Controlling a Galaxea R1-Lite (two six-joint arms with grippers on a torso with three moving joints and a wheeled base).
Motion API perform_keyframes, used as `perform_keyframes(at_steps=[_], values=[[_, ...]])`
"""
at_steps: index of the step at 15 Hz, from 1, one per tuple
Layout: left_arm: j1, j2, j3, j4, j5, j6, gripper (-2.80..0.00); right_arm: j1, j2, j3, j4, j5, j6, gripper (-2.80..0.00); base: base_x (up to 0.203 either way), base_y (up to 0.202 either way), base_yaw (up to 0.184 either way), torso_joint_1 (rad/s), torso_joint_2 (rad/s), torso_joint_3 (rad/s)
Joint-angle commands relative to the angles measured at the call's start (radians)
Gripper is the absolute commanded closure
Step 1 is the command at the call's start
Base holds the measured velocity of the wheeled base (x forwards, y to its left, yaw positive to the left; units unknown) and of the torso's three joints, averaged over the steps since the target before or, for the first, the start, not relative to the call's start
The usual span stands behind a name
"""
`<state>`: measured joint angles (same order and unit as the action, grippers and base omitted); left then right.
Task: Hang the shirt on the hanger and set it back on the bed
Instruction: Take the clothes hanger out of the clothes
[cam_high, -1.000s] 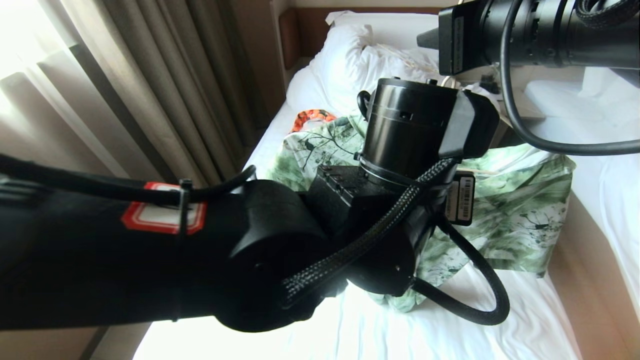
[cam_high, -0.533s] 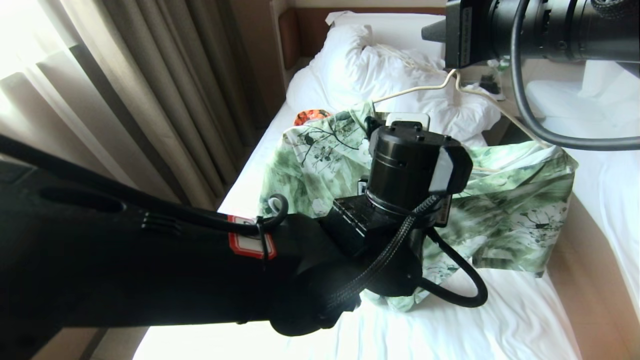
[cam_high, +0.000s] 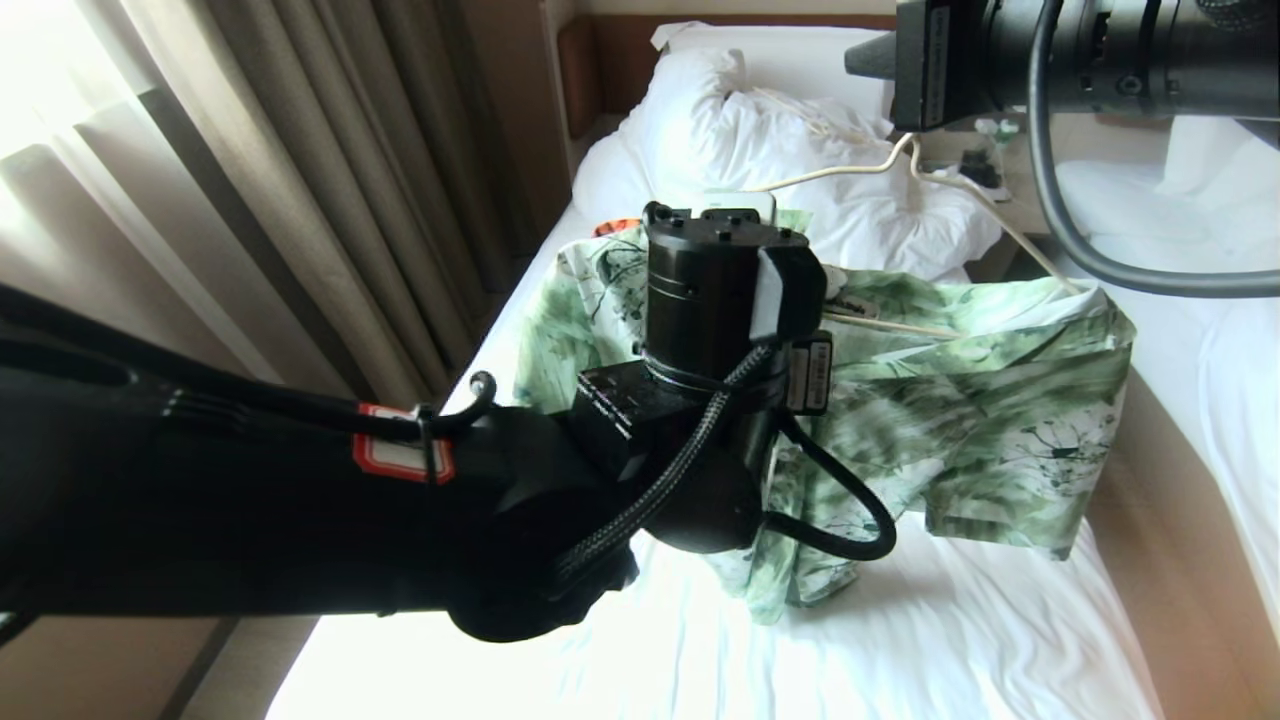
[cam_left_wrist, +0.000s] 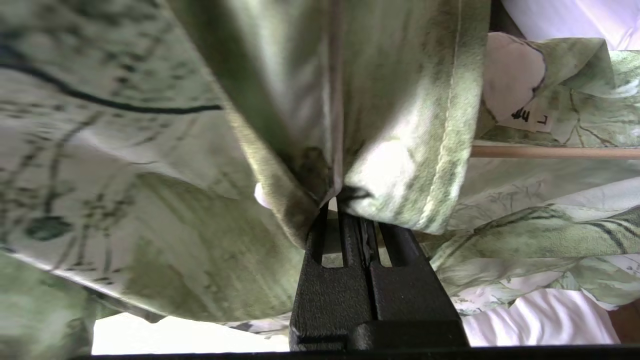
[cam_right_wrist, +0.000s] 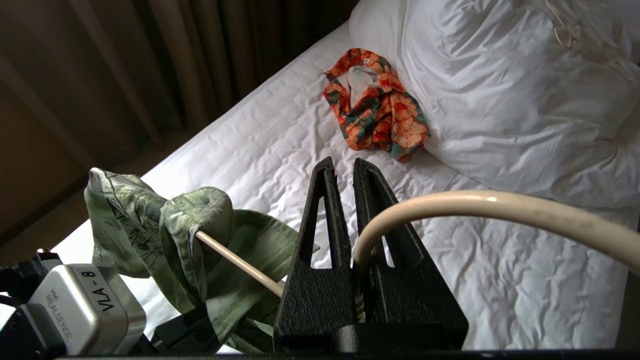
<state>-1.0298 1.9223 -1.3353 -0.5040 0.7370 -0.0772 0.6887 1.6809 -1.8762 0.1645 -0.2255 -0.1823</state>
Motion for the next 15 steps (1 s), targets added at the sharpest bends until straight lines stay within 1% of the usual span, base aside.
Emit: perform_keyframes(at_steps=[1,4,7,9,11,15], values=[[-0.001,-0.051,0.030,-0.005,0.013,0.006,0.00,0.000,0.000,-0.001,0.001,-0.001,-0.002,0.00,0.000,0.000,0.000,0.000,0.00,0.000],[-0.026,-0.089,0.044,-0.004,0.019,0.012,0.00,0.000,0.005,0.002,0.001,-0.001,-0.002,0.00,0.000,0.000,0.000,0.000,0.00,0.000],[-0.045,-0.104,0.034,-0.006,0.019,0.048,0.00,0.010,0.007,0.003,0.003,-0.001,-0.002,0.00,0.000,0.000,0.000,0.000,0.00,0.000],[-0.045,-0.095,0.021,-0.011,0.018,0.060,0.00,0.020,0.004,0.005,0.006,-0.001,-0.002,0.00,0.000,0.000,0.000,0.000,0.00,0.000],[-0.039,-0.074,-0.018,-0.012,0.017,0.088,0.00,0.035,-0.002,0.007,0.024,-0.003,0.000,0.00,0.000,0.000,0.000,0.000,0.00,0.000],[-0.035,-0.002,-0.110,-0.011,0.014,0.121,0.00,0.041,-0.018,0.015,0.028,-0.003,0.000,0.00,0.000,0.000,0.000,0.000,0.00,0.000]])
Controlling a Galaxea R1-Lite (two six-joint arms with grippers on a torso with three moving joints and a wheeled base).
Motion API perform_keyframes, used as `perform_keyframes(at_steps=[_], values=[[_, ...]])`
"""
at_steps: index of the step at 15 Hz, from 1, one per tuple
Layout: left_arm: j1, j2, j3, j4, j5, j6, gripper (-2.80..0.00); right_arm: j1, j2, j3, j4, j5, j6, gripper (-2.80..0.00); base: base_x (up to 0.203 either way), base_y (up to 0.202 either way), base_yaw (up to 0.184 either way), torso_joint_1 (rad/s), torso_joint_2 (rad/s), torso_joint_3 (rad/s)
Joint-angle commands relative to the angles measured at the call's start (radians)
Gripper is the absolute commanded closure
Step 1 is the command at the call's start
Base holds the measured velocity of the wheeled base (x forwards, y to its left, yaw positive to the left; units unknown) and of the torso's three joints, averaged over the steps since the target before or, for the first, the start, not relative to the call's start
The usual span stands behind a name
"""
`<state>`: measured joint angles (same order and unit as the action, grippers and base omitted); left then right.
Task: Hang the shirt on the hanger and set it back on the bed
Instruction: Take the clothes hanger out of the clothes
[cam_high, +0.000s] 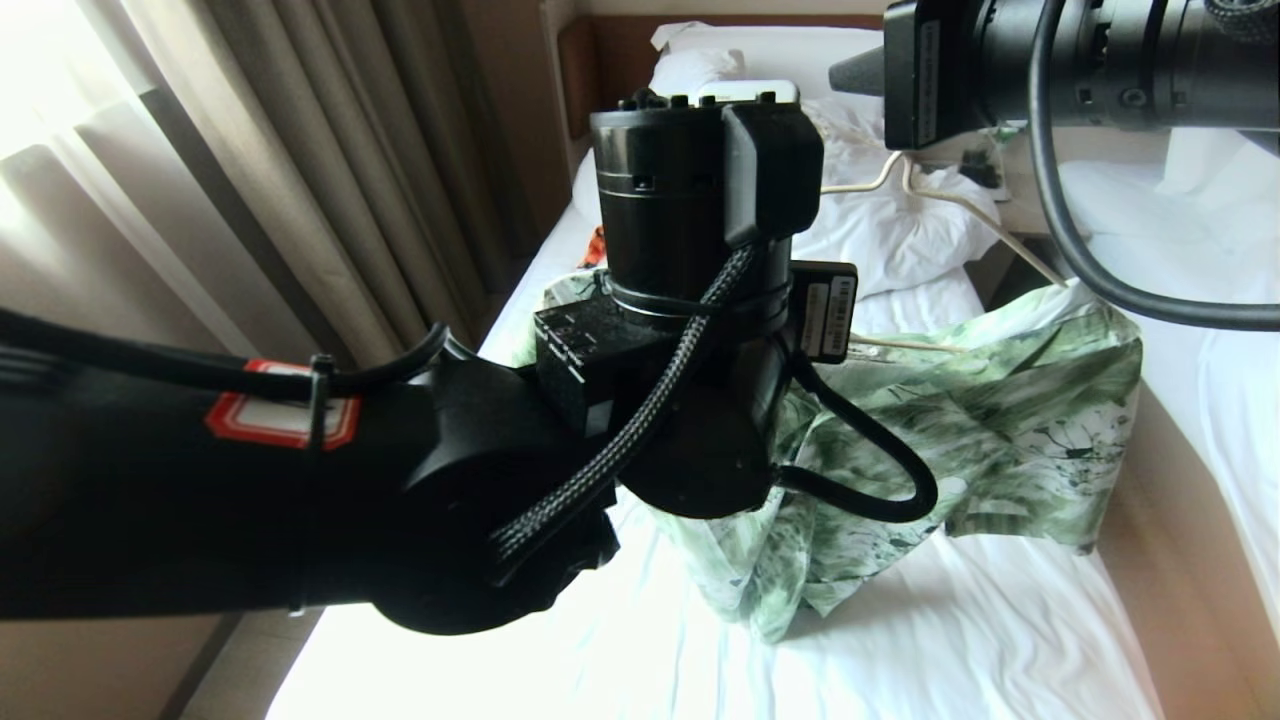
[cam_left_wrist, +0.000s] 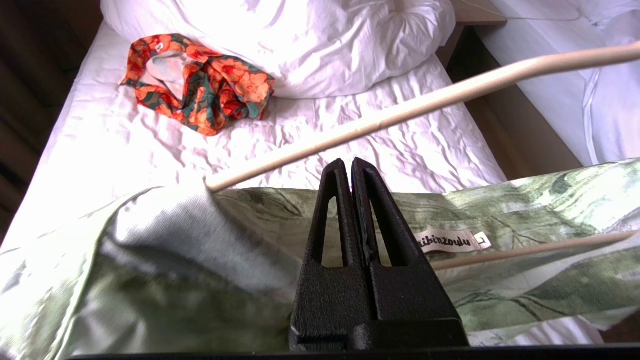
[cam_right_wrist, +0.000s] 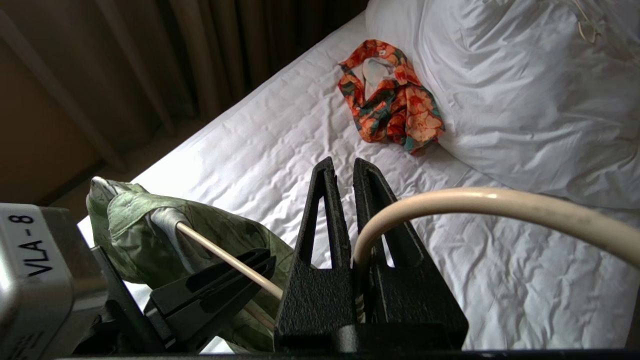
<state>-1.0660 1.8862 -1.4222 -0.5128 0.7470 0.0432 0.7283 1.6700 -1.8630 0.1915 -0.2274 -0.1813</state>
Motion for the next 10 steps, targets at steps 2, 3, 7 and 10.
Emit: perform_keyframes(at_steps=[2,3,7,10], values=[[0.004,0.053,-0.053,-0.003,0.005,0.003,0.00,-0.009,-0.006,0.002,-0.001,-0.001,-0.001,0.00,0.000,0.000,0.000,0.000,0.00,0.000],[-0.001,0.037,-0.053,-0.001,0.006,0.003,0.00,-0.022,-0.004,0.002,-0.002,-0.001,-0.001,0.00,0.000,0.000,0.000,0.000,0.00,0.000],[-0.059,-0.087,0.046,0.024,0.008,0.003,0.00,-0.062,0.017,-0.031,-0.016,0.005,-0.003,0.00,0.000,0.000,0.000,0.000,0.00,0.000],[-0.064,-0.207,0.223,0.024,0.002,-0.001,0.00,-0.069,0.033,-0.085,-0.054,0.006,-0.005,0.00,0.000,0.000,0.000,0.000,0.00,0.000]])
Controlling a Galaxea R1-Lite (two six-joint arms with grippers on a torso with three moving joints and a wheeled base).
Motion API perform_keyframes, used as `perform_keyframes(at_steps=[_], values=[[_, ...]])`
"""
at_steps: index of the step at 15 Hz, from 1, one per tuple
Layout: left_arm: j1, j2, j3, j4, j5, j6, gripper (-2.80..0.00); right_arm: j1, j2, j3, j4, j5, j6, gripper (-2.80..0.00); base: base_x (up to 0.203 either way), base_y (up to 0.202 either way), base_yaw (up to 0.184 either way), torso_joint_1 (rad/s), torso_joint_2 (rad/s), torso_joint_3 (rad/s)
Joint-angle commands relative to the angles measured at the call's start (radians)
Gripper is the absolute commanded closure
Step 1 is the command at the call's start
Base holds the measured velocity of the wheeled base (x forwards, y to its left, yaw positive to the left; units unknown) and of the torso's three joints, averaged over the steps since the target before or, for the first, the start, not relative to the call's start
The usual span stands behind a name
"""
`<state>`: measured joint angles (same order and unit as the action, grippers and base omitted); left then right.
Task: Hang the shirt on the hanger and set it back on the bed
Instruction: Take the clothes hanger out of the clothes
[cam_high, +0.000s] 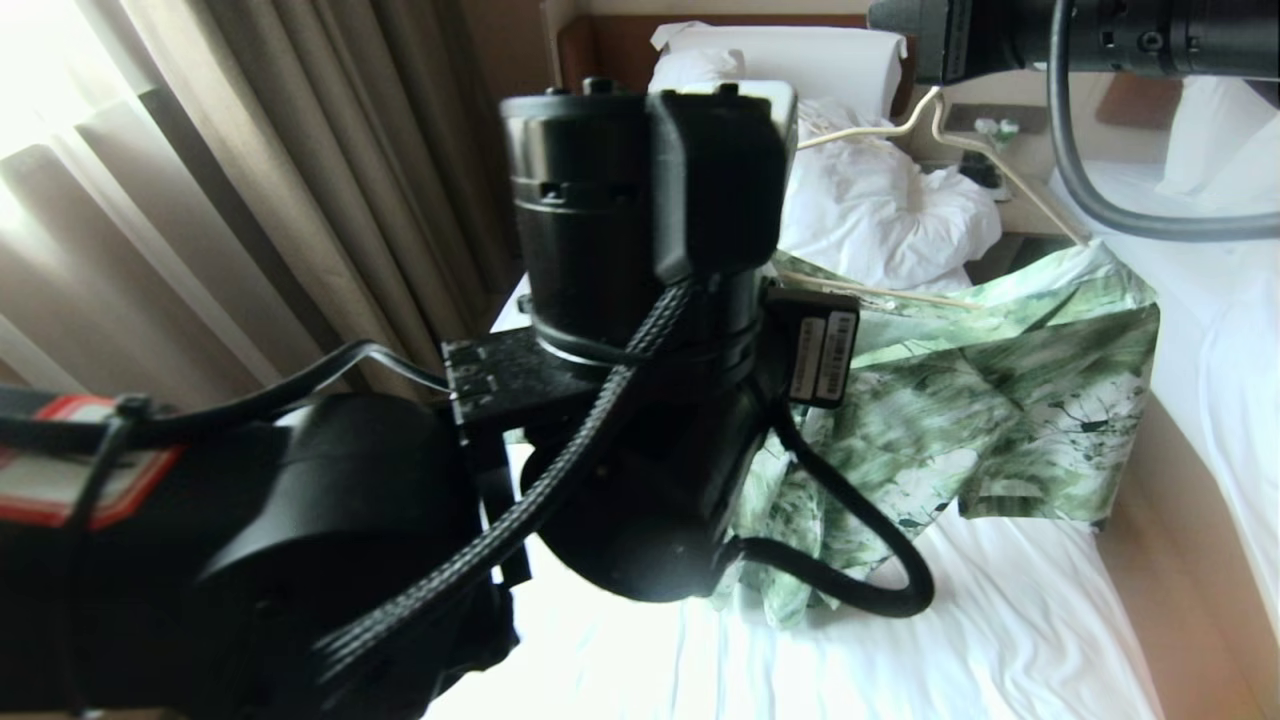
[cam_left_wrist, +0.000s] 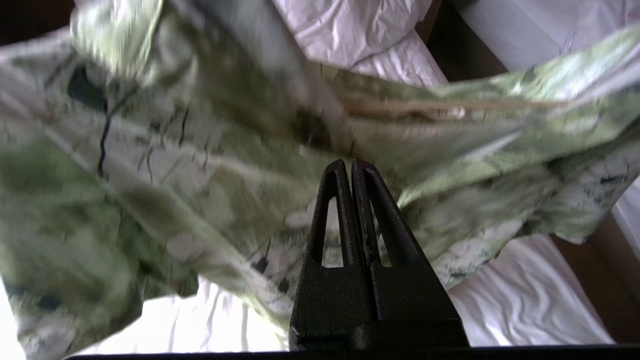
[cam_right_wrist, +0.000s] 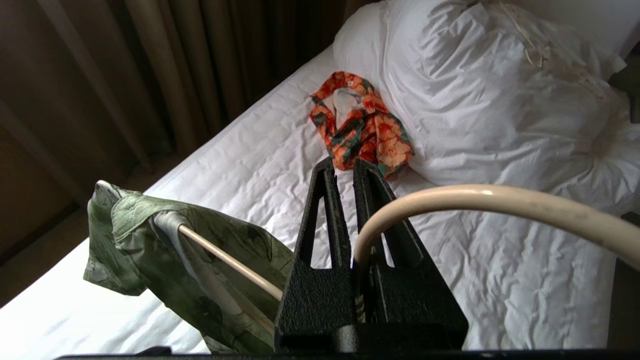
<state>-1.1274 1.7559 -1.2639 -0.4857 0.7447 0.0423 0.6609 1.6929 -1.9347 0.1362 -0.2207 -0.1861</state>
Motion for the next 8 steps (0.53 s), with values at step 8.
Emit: perform_keyframes(at_steps=[8], values=[[0.288,-0.469,0.649,-0.007,0.001,-0.132,0.00,-0.006,0.017,-0.036,-0.253,0.081,-0.157,0.00,0.000,0.000,0.000,0.000,0.00,0.000]])
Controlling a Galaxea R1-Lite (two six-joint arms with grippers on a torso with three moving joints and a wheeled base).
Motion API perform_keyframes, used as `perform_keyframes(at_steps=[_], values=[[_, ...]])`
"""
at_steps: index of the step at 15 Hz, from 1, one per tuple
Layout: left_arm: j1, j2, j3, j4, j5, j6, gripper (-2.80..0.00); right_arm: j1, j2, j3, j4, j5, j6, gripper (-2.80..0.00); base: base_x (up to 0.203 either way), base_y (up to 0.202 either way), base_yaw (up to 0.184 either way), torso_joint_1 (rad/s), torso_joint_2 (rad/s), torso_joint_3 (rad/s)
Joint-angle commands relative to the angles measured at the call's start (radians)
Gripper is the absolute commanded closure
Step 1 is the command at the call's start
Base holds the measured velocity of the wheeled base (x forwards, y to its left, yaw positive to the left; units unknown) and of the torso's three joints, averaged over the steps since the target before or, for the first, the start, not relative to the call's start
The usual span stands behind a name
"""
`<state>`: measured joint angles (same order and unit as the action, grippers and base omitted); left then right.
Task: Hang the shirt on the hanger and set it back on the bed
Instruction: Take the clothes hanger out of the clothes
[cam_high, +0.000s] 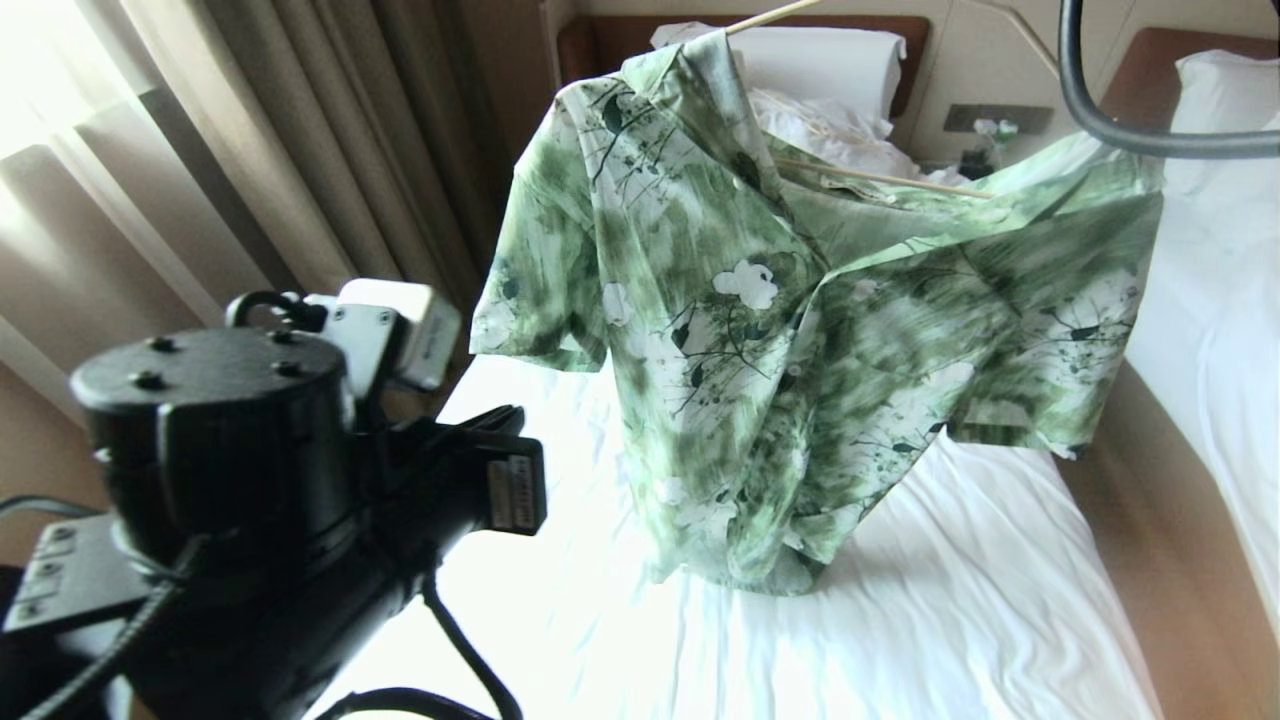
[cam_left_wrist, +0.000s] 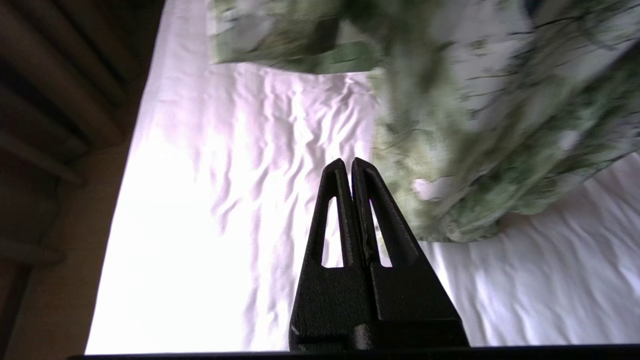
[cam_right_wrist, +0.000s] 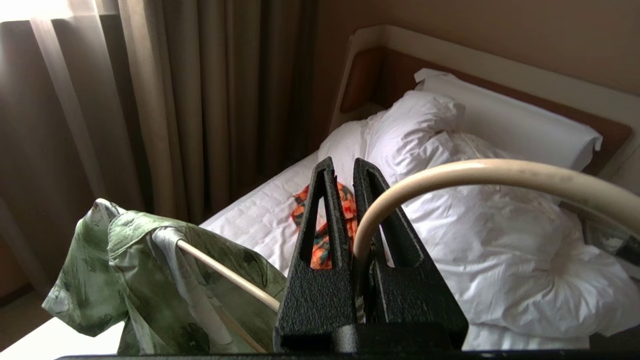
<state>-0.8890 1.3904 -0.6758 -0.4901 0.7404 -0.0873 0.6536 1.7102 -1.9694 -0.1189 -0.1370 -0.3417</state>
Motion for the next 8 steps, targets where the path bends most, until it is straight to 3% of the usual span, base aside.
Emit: perform_keyframes(at_steps=[1,5,8], values=[[0.104,-0.156,0.110,-0.002,0.002,-0.008,0.00,0.003,-0.003,-0.001,-0.026,0.008,-0.014,0.00,0.000,0.000,0.000,0.000,0.00,0.000],[0.274,-0.344,0.229,0.010,0.006,-0.012,0.00,0.009,-0.026,-0.018,-0.056,0.047,-0.046,0.00,0.000,0.000,0.000,0.000,0.00,0.000],[0.336,-0.505,0.340,0.063,0.006,-0.012,0.00,0.008,-0.046,-0.019,-0.059,0.057,-0.057,0.00,0.000,0.000,0.000,0.000,0.00,0.000]])
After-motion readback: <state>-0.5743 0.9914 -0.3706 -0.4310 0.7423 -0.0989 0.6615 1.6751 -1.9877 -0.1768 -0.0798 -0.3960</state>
